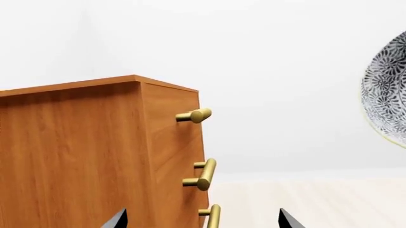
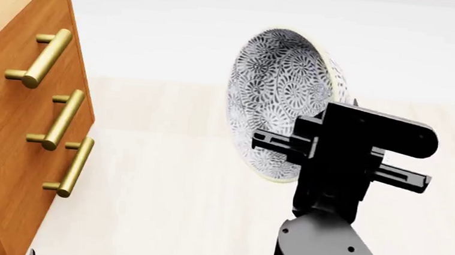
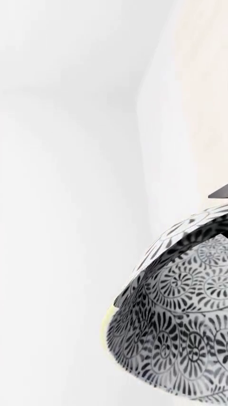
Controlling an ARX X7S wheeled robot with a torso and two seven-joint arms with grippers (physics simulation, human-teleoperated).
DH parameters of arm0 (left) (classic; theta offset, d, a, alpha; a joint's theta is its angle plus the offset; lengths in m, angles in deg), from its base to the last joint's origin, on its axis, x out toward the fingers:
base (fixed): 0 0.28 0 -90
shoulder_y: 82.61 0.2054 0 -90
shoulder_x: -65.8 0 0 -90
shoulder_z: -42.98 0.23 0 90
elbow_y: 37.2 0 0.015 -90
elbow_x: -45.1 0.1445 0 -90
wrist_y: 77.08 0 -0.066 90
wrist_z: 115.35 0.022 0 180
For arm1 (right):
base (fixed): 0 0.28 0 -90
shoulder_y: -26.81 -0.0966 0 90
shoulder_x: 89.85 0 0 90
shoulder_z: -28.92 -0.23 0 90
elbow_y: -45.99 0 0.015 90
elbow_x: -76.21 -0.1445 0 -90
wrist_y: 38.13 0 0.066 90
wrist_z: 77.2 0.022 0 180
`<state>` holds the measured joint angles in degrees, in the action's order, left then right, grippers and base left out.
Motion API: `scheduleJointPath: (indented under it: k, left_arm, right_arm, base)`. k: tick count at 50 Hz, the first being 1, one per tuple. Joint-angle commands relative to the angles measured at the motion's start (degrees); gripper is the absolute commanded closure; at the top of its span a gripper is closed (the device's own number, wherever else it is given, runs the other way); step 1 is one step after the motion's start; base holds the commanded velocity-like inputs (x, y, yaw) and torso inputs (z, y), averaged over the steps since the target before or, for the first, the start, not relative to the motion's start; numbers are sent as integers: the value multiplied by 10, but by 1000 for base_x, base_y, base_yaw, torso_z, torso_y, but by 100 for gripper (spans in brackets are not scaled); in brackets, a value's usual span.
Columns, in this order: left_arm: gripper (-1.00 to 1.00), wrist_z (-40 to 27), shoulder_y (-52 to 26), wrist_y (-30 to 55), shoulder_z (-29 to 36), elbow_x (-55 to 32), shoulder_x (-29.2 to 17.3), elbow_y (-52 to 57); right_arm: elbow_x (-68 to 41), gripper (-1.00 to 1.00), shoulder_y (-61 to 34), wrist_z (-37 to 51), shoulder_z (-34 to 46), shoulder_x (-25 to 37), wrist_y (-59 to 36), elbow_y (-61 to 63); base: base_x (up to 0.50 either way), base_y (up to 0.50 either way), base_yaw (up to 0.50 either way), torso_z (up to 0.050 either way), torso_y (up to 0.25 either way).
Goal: Put the bowl on top of the cabinet.
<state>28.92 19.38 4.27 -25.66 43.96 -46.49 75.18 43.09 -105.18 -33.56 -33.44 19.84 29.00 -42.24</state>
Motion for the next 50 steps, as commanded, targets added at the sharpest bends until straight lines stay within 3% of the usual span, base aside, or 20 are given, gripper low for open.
scheduleJointPath:
  k: [1,14,32,50]
  left_arm:
    - [-100,-1,-1,0,0,-2,-2,-1]
    - [-100,0,-2,-2,2,-5,-4,-2]
    - [-100,12,-5,-3,20,3,-11,-1]
    - [-100,13,-8,8,27,12,-13,2]
  right_arm:
    - [-16,100,-30,-50,-4,-11,10,-35]
    - [-22,100,-33,-100,3,-18,39,-66]
    - [-59,100,-19,-263,45,7,68,-63]
    - [-90,100,-11,-298,34,27,72,-47]
  base:
    - [0,0,0,0,0]
    - [0,0,0,0,1]
    - [0,0,0,0,1]
    - [0,0,0,0,1]
